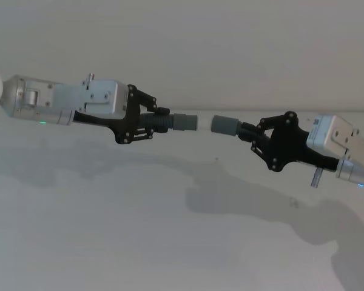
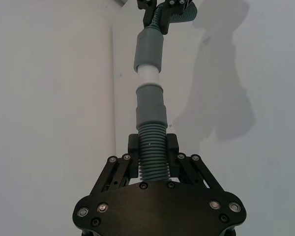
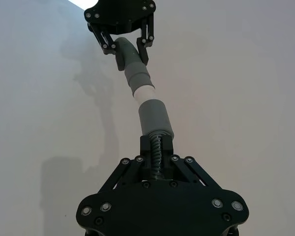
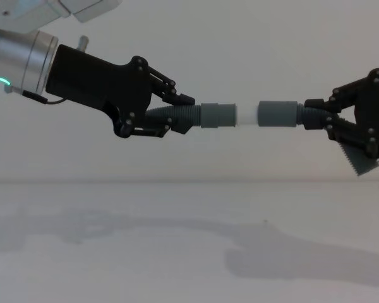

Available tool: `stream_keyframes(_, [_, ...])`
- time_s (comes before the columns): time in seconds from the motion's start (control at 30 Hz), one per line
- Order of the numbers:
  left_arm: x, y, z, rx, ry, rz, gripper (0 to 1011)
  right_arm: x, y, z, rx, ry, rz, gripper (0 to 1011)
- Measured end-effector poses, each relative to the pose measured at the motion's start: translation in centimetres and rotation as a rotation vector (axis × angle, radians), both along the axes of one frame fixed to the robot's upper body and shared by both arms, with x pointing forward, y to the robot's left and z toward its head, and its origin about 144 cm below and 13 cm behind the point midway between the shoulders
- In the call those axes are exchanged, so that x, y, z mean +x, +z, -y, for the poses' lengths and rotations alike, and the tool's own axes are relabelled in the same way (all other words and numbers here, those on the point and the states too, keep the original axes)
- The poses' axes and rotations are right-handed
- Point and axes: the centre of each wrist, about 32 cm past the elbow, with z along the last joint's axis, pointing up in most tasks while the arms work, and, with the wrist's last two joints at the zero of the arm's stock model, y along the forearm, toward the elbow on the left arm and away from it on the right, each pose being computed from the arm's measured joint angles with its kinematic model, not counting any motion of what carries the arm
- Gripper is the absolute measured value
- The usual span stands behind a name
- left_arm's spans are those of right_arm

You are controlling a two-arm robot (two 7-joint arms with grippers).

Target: Use both hands to pick up one end of the pipe from the table, align the ends, and insert them.

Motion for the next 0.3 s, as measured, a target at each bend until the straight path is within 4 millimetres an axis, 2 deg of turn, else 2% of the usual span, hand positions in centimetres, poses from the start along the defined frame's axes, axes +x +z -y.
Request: stream_keyframes(0.3, [0.00,0.00,0.00,0.000,0.000,0.000,309,0.01,0.02,-0.02,0.001,0.001,0.000,114])
